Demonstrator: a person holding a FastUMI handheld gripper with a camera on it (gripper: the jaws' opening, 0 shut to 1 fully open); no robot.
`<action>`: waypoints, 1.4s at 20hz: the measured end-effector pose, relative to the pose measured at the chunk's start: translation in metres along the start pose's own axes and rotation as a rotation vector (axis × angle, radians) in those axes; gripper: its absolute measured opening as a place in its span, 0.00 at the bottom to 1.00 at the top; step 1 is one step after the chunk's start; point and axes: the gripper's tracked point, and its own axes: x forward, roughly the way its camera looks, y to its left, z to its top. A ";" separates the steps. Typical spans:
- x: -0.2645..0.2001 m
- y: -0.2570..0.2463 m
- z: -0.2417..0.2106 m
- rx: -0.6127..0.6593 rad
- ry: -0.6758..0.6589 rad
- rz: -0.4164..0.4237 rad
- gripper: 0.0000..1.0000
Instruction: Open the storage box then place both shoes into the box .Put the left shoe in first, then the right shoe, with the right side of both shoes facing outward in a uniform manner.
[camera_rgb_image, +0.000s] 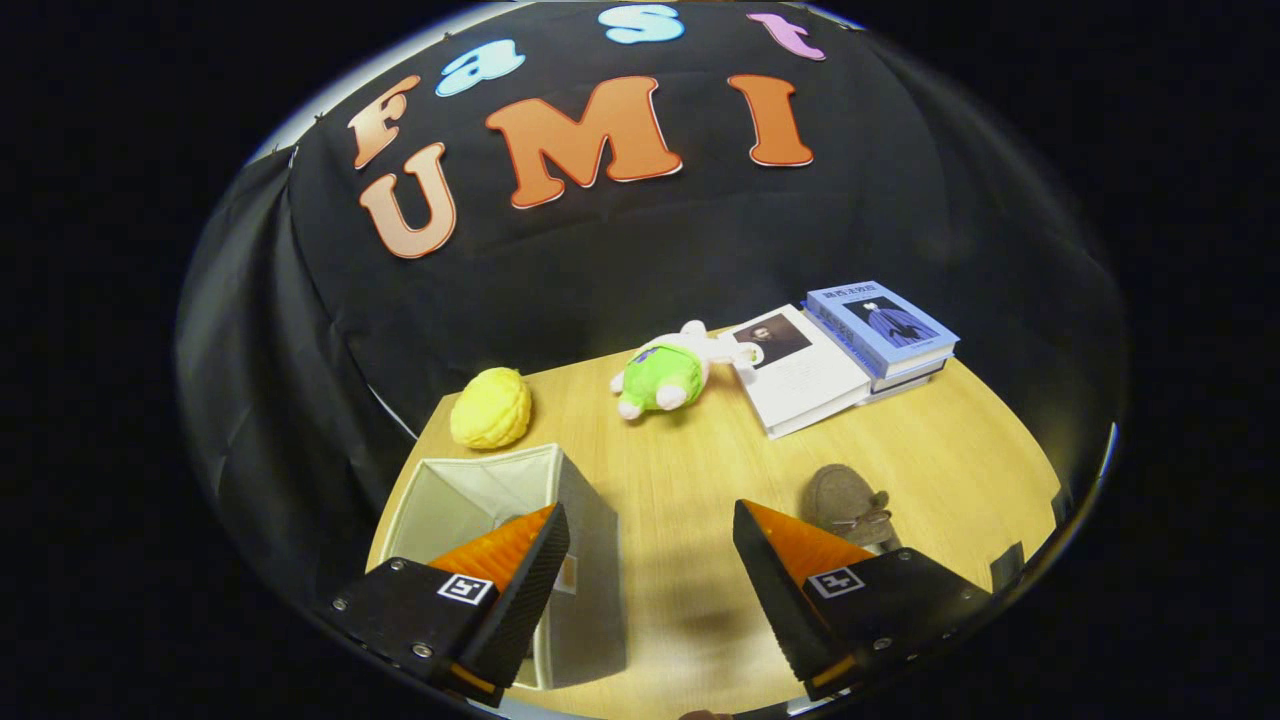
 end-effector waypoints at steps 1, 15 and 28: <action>-0.001 -0.009 0.001 0.003 0.000 -0.009 0.98; -0.009 -0.132 -0.015 -0.045 0.013 -0.118 0.99; 0.024 -0.206 -0.087 -0.090 0.157 -0.249 0.99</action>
